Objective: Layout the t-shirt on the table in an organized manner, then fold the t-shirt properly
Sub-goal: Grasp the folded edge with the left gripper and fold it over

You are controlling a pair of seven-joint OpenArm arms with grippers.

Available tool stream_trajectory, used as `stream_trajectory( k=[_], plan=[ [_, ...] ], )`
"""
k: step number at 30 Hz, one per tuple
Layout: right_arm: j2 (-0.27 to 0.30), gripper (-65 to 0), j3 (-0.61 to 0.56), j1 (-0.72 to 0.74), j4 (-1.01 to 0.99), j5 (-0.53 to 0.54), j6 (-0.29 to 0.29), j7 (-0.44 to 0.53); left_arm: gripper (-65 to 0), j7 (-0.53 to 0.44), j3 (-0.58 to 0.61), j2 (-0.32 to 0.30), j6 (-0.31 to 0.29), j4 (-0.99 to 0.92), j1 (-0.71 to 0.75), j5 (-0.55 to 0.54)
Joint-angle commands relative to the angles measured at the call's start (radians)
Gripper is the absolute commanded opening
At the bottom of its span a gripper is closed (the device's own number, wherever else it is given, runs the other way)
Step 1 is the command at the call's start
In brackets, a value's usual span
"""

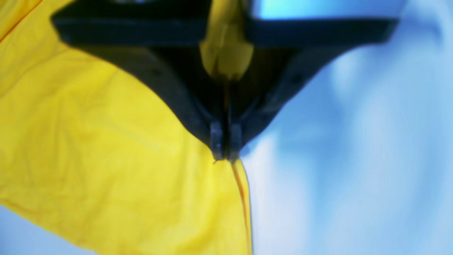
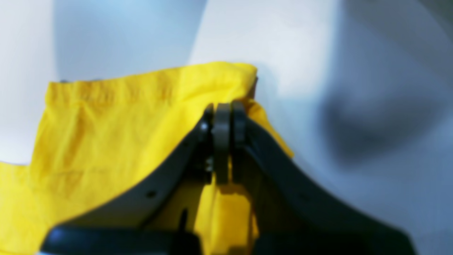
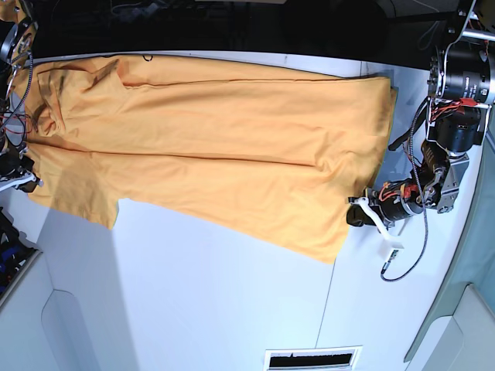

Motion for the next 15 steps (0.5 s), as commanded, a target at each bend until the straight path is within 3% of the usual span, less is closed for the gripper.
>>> stream_trajectory(
  k=[1,8,15],
  plan=[
    [0.024,-65.0,0.002,0.022,0.028,0.015,0.011,0.025,-65.0,-0.008,-0.002,-0.009,-0.045,0.014,-0.033,-0.016],
    [0.029,-65.0,0.005,0.016,0.140,0.075,0.019,-0.094,-65.0,0.084,-0.002,-0.033,-0.048,0.098,-0.032,-0.084],
    [0.030,-65.0,0.025,-0.001,0.308,0.212,0.024,-0.296,-65.0,0.256,-0.002,-0.087,-0.048,0.207,-0.022,-0.274]
  ],
)
